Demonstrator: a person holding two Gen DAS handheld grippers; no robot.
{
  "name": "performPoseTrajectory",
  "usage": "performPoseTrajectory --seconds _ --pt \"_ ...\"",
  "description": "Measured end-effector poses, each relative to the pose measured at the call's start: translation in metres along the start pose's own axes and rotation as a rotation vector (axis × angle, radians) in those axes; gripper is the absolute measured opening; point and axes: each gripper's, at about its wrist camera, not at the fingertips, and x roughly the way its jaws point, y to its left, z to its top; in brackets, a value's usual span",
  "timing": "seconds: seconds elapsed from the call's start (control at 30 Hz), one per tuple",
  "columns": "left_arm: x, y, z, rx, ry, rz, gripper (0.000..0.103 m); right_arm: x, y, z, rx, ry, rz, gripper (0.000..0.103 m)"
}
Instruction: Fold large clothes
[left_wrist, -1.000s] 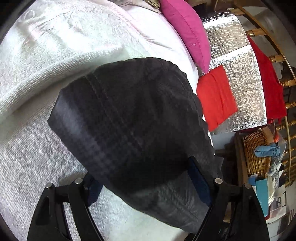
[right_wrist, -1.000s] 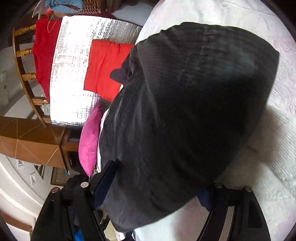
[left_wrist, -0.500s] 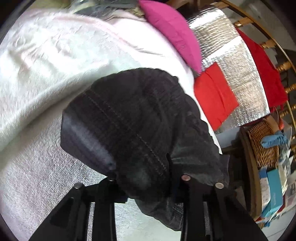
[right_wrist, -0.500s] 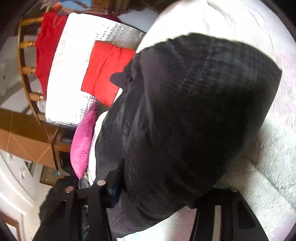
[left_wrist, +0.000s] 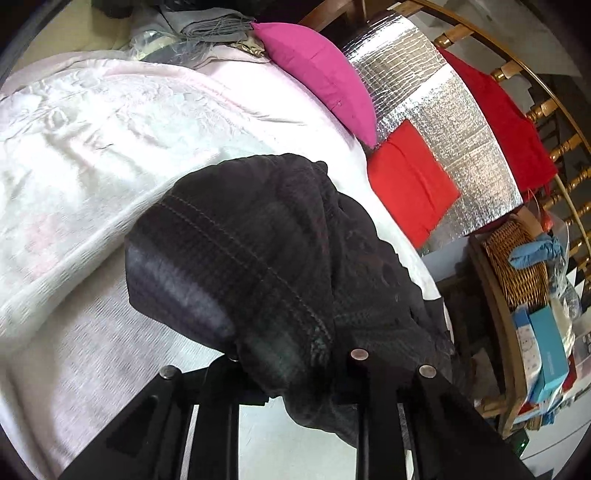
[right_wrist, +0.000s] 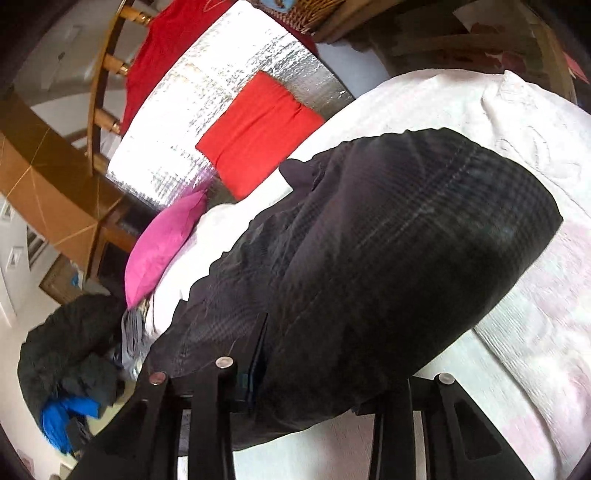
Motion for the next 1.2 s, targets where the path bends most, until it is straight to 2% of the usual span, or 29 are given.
performPoseTrajectory --seconds 0.2,0.43,0.5,0.53,0.57,0.63,0.67,0.7,0.73,0.87,0.93,1.0,1.1,1.17,1.2 --pt "-0.025 0.011 -0.019 0.024 0.009 0.013 0.022 -0.027 -0.008 -0.02 -0.05 0.031 -0.003 0.036" --pt "-0.039 0.033 -0.051 0.035 0.032 0.053 0.023 -0.047 -0.029 -0.054 -0.041 0.073 -0.014 0.036" --pt "-0.033 0.035 -0.051 0.04 0.059 0.069 0.027 -0.043 -0.032 -0.057 -0.034 0.092 -0.018 0.036" --pt "-0.03 0.037 -0.049 0.042 0.076 0.081 0.036 -0.04 -0.034 -0.057 -0.028 0.107 -0.019 0.036" --pt "-0.028 0.041 -0.048 0.029 0.095 0.086 0.039 -0.036 -0.035 -0.056 -0.019 0.121 -0.017 0.036" --pt "-0.028 0.045 -0.045 0.002 0.118 0.057 0.042 -0.035 -0.042 -0.054 0.044 0.155 0.011 0.039" --pt "-0.03 0.046 -0.044 0.002 0.13 0.061 0.052 -0.036 -0.044 -0.053 0.064 0.176 0.013 0.043" --pt "-0.034 0.049 -0.044 0.003 0.144 0.073 0.057 -0.04 -0.047 -0.052 0.086 0.208 0.014 0.063" --pt "-0.041 0.054 -0.045 -0.002 0.151 0.075 0.061 -0.045 -0.049 -0.053 0.098 0.225 0.028 0.072" --pt "-0.075 0.069 -0.053 -0.009 0.192 0.038 0.062 -0.07 -0.049 -0.057 0.044 0.329 0.102 0.072" --pt "-0.1 0.072 -0.054 0.043 0.157 0.074 0.062 -0.085 -0.044 -0.054 -0.009 0.356 0.141 0.072" --pt "-0.117 0.069 -0.047 0.089 0.1 0.126 0.063 -0.099 -0.03 -0.046 -0.083 0.345 0.174 0.072" --pt "-0.126 0.048 -0.024 0.143 -0.002 0.167 0.065 -0.109 -0.011 -0.017 -0.158 0.241 0.178 0.073" --pt "-0.116 0.025 -0.007 0.193 -0.048 0.217 0.075 -0.1 0.002 0.006 -0.175 0.153 0.139 0.076" --pt "-0.105 0.012 0.002 0.226 -0.053 0.236 0.077 -0.093 0.006 0.014 -0.18 0.131 0.126 0.076"
